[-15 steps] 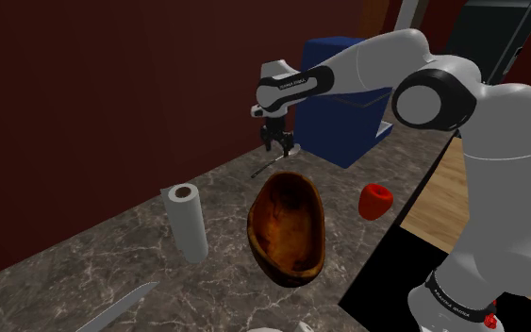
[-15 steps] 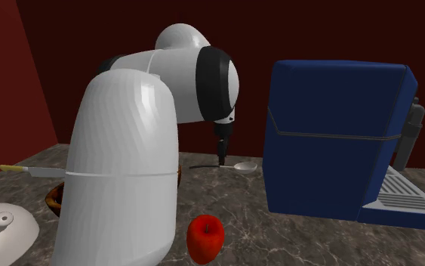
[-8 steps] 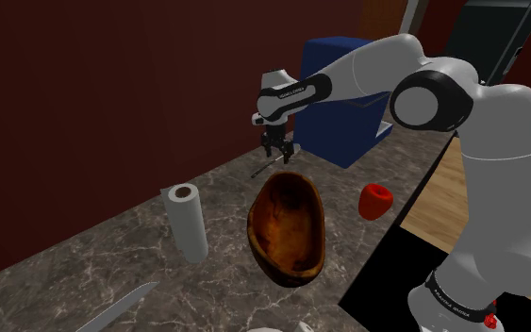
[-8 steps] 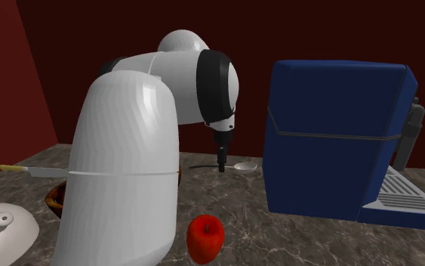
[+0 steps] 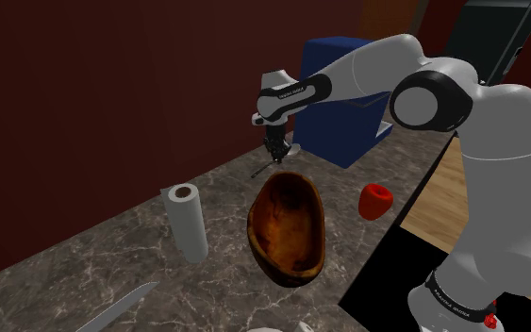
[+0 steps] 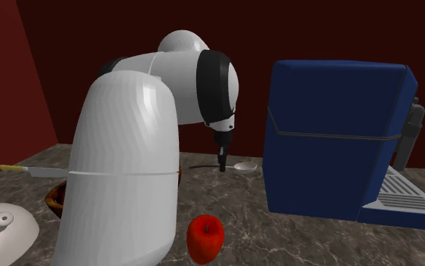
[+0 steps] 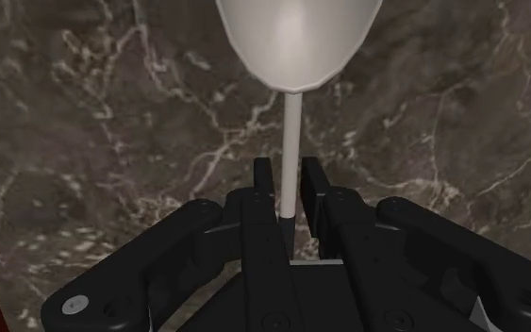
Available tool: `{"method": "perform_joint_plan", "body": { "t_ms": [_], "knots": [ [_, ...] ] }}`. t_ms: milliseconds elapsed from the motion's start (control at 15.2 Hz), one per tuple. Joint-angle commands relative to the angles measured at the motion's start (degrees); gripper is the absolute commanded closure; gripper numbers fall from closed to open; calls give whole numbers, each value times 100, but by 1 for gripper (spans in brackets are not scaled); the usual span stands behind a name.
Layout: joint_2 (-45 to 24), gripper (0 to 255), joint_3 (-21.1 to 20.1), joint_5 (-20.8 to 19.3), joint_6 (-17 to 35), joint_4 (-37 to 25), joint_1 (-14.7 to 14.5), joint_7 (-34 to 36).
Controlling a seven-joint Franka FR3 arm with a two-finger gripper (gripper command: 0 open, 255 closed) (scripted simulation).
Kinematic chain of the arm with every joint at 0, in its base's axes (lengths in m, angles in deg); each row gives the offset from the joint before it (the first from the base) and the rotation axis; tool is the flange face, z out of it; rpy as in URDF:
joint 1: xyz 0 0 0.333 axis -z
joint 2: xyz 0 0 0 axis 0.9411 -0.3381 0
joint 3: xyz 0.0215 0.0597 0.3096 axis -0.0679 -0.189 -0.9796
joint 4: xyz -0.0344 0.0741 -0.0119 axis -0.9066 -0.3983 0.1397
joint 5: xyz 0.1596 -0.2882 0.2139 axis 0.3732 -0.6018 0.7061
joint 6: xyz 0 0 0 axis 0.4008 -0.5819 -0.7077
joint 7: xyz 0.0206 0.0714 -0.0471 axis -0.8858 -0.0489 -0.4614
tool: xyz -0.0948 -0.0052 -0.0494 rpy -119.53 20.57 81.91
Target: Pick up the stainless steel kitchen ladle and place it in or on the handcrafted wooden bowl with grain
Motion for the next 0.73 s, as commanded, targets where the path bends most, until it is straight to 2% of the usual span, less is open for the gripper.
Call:
{"method": "perform_joint_plan", "body": {
  "t_ms": [0,396,660],
  "knots": [
    [0,255,0,0,0,0,0,0],
    [-1,255,0,0,0,-1,0,0],
    [115,255,12,-21,-251,-138,-4,7]
  ]
}}
